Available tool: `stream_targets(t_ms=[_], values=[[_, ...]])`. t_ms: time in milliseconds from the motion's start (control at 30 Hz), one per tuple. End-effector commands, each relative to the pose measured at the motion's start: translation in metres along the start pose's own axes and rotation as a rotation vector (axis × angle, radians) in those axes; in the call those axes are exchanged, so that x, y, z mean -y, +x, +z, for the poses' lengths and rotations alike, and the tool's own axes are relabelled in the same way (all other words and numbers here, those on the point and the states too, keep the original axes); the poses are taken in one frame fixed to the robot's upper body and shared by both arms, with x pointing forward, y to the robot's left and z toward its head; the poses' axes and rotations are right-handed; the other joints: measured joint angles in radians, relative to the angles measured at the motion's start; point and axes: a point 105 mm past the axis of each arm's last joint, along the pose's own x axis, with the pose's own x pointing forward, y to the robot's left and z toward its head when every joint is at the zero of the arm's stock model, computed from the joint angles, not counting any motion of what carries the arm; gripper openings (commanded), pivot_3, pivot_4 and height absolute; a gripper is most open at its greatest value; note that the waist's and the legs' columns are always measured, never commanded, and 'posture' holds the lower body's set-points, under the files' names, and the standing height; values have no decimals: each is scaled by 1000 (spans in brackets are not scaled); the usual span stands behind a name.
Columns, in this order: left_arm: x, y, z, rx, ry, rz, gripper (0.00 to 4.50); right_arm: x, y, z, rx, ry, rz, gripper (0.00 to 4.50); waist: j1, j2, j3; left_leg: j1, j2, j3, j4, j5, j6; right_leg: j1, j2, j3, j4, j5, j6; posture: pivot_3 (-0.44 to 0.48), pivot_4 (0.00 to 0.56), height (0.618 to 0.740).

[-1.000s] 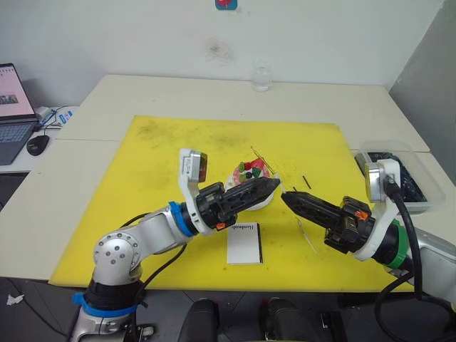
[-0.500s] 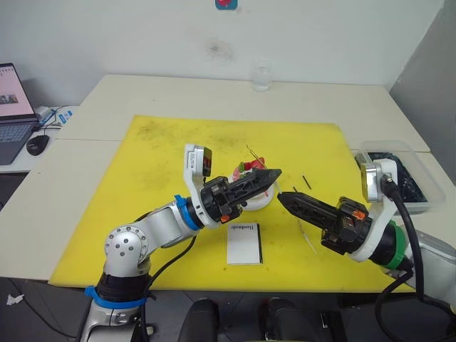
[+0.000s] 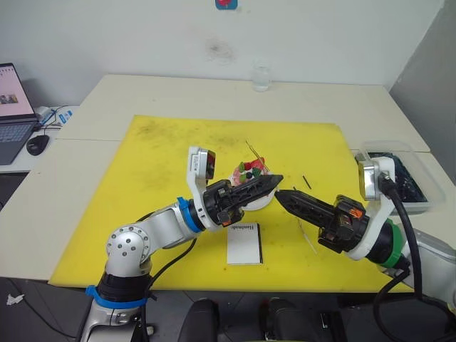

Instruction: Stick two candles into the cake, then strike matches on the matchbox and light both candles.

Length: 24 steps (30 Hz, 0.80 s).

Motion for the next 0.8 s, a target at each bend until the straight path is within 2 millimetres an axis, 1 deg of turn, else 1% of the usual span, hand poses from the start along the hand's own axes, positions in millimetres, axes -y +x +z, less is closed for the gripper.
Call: stream_targets(t_ms=[33, 133, 167, 233, 267, 333, 400, 467, 500, 633, 733, 800], values=[[6, 1, 4, -6, 59, -13, 25, -10, 2, 4, 10, -20, 39, 0, 0, 0, 0, 0, 0, 0, 0, 0, 0, 0, 0, 0, 0, 0, 0, 0, 150, 740], [6, 0, 15, -10, 157, 16, 0, -6, 3, 5, -2, -74, 21, 652, 0, 0, 0, 0, 0, 0, 0, 0, 0, 0, 0, 0, 0, 0, 0, 0, 150, 740], [7, 0, 21, 2, 182, 25, 0, -5, 3, 5, -13, -97, 13, 952, 0, 0, 0, 0, 0, 0, 0, 0, 0, 0, 0, 0, 0, 0, 0, 0, 150, 740], [8, -2, 34, 6, 269, 54, 0, 1, 2, 4, -57, -181, -12, 1719, 0, 0, 0, 0, 0, 0, 0, 0, 0, 0, 0, 0, 0, 0, 0, 0, 150, 740], [8, -5, 45, 4, 341, 84, 0, 4, 2, 4, -88, -249, -28, 2067, 0, 0, 0, 0, 0, 0, 0, 0, 0, 0, 0, 0, 0, 0, 0, 0, 150, 740], [4, -13, 60, -53, 510, 157, 0, 12, 2, 5, -133, -361, -60, 2785, -1, 0, 0, -1, -1, 0, 0, 0, 0, -1, 0, 0, 0, 0, 0, 0, 150, 740], [-5, -20, 75, -77, 639, 233, 0, 16, 5, 4, -177, -462, -66, 3527, -1, 0, 0, 0, -1, 1, -1, 0, 0, -1, 1, 0, -1, -1, -1, 0, 150, 740], [-15, -24, 87, -85, 757, 296, 0, 17, 10, 3, -197, -516, -59, 4270, 0, 0, 0, 0, -1, 1, -2, 0, 0, -1, 1, -1, -1, -1, -2, 0, 150, 740], [-20, -24, 90, -86, 797, 314, 0, 17, 12, 2, -204, -540, -58, 4463, 1, 0, 0, 0, 0, 1, -2, 0, 0, -2, 1, -1, -1, -1, -2, 0, 150, 740], [-32, -27, 86, -114, 870, 337, 0, 23, 16, -4, -239, -611, -84, 4463, 1, 0, 0, -6, 2, 0, -2, 0, 0, -4, 0, -2, -4, -2, -2, 0, 150, 740], [-44, -32, 83, -136, 890, 358, 0, 30, 17, -7, -254, -645, -114, 4463, 1, 0, 0, -10, 1, 0, -2, 0, 0, -7, -1, -2, -5, -2, 0, 0, 150, 740], [-50, -32, 79, -153, 897, 353, 0, 31, 18, -9, -251, -652, -122, 4463, 1, 0, 0, -10, 1, 0, -1, 0, 0, -7, -1, -2, -5, -2, 0, 0, 150, 740]])
